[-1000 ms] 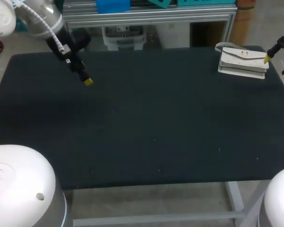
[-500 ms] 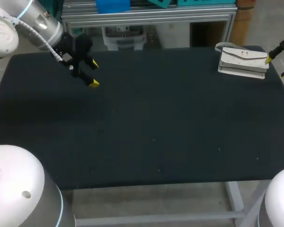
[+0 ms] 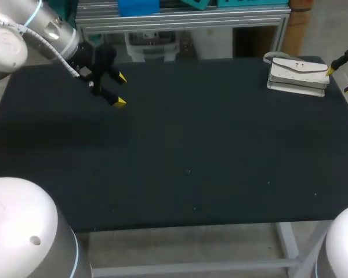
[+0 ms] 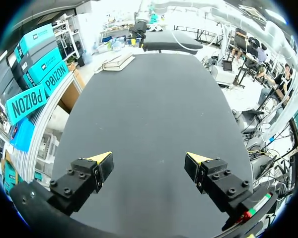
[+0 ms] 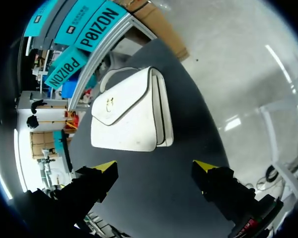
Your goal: Pick up the bag, open it, inspect its contents, close it, and place it on the opposite side
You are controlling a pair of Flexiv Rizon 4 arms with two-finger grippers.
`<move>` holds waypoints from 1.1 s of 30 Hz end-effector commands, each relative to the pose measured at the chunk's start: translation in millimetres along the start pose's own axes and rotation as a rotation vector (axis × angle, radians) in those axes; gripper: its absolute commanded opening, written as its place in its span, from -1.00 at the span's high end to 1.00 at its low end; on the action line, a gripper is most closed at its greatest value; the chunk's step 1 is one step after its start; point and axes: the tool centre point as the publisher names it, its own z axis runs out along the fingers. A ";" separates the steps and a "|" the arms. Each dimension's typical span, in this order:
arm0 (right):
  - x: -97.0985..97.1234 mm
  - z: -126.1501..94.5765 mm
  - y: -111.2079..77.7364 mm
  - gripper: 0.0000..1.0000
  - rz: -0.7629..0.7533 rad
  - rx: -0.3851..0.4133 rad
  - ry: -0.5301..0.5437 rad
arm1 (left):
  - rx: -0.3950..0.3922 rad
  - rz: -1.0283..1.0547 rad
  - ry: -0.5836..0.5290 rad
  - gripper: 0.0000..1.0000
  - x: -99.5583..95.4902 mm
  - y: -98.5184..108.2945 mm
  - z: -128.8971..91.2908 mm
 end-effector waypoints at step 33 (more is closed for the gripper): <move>10.7 48.9 90.9 0.22 0.017 0.002 0.112 | -0.035 0.040 0.024 -1.00 -12.8 -0.1 15.1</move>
